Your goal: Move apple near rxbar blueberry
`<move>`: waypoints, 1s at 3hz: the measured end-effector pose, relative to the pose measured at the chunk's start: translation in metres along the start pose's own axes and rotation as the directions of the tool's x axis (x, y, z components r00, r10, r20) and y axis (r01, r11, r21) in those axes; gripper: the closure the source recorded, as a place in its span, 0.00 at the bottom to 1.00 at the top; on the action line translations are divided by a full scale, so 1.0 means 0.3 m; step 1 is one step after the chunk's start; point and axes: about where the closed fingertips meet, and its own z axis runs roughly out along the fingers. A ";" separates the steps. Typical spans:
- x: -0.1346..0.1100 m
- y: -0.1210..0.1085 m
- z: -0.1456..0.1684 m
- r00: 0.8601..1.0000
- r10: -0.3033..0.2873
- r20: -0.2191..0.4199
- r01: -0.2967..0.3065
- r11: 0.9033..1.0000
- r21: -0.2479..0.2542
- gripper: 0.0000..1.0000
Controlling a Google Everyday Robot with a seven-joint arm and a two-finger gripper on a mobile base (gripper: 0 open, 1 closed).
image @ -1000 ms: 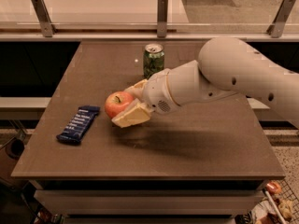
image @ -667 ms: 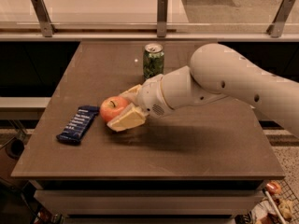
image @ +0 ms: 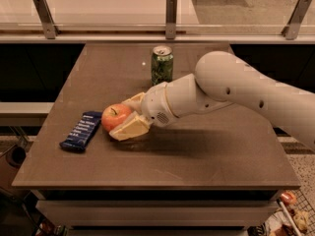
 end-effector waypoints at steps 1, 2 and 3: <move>-0.003 0.004 0.004 1.000 -0.002 0.000 0.002 1.000 -0.003 0.59; -0.007 0.008 0.007 1.000 -0.005 -0.001 0.005 1.000 -0.005 0.36; -0.011 0.012 0.011 1.000 -0.008 -0.002 0.008 1.000 -0.008 0.12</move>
Offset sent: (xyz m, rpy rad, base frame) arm -0.0008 0.0014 0.0002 -0.0005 -0.0005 0.0030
